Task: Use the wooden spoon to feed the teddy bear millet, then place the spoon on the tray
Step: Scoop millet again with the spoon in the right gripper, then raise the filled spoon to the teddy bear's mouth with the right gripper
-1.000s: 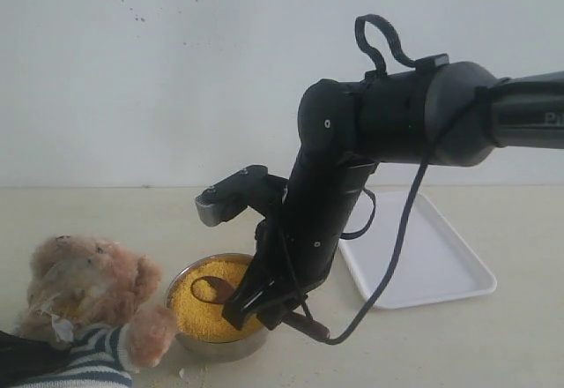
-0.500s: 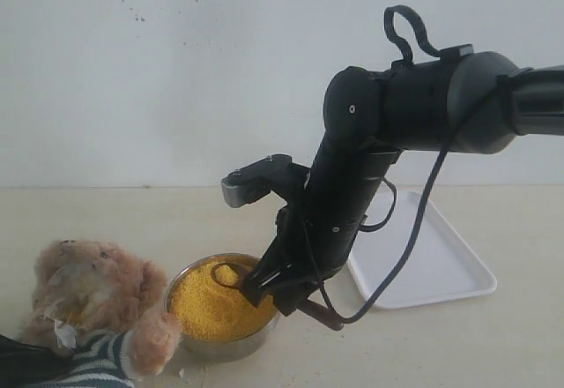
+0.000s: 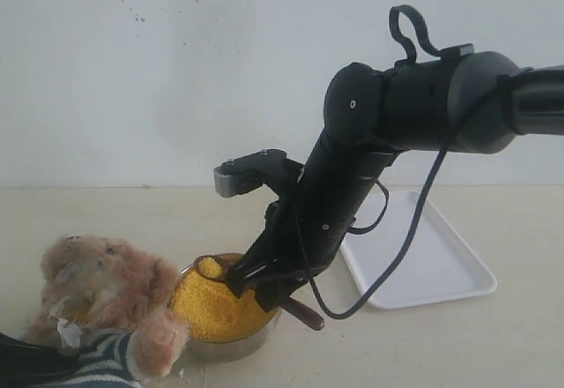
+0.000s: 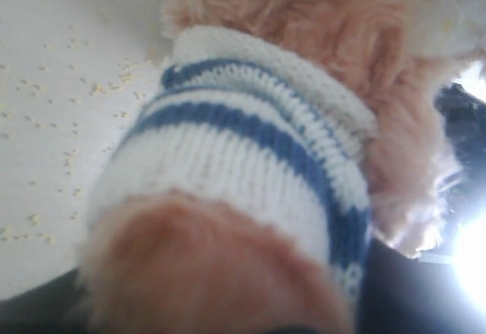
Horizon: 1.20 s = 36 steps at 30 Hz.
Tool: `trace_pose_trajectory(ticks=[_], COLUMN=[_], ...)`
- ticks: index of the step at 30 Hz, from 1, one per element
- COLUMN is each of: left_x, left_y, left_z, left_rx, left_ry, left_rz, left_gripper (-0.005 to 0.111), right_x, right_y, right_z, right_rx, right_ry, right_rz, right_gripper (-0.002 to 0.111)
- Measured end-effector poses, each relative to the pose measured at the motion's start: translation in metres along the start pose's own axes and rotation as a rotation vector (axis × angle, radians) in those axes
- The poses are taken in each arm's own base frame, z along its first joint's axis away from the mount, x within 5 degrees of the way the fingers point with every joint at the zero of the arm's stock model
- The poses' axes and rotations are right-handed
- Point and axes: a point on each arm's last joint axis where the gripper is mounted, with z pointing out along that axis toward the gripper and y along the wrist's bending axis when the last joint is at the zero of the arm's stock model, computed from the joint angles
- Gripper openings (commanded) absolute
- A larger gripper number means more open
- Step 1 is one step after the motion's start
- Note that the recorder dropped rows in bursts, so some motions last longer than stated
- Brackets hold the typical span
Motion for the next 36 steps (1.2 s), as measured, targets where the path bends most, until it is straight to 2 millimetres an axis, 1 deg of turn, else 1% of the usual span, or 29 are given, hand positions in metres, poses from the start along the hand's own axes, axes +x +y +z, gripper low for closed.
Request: trace_pose_trajectory(ticks=[4,13,16,21,26,29,31,33,36], left_x=[-0.001,-0.001,0.000,0.002,0.002,0.002,0.002,0.001,0.001], left_y=[0.004,0.004,0.005,0.005,0.006,0.007,0.008,0.008,0.008], left_z=[0.000,0.000,0.000,0.000,0.000,0.000,0.000,0.000,0.000], left_rx=[-0.045,-0.049,-0.051,-0.055,-0.061,-0.080,-0.085,-0.084,-0.084], left_ry=[-0.010,-0.007,-0.001,0.020,0.026,0.020,0.018,0.016,0.016], left_rz=[0.007,0.009,0.012,0.024,0.028,0.029,0.029,0.026,0.026], left_gripper=[0.004,0.004,0.004,0.004,0.004,0.004,0.004,0.004,0.004], right_x=[0.002,0.004,0.004,0.005,0.006,0.003,-0.001,-0.008,-0.016], right_y=[0.001,0.002,0.001,-0.001,0.001,0.009,0.020,0.037,0.062], right_z=[0.000,0.002,0.003,0.009,0.009,0.000,-0.010,-0.020,-0.028], right_rx=[-0.012,-0.023,-0.016,-0.015,-0.033,-0.034,-0.039,-0.044,-0.062], right_ry=[0.018,0.032,0.030,0.039,0.041,0.013,-0.015,-0.052,-0.085], right_rz=[0.003,0.031,0.072,0.073,0.075,0.051,0.013,-0.034,-0.101], right_gripper=[0.000,0.000,0.000,0.000,0.000,0.000,0.000,0.000,0.000])
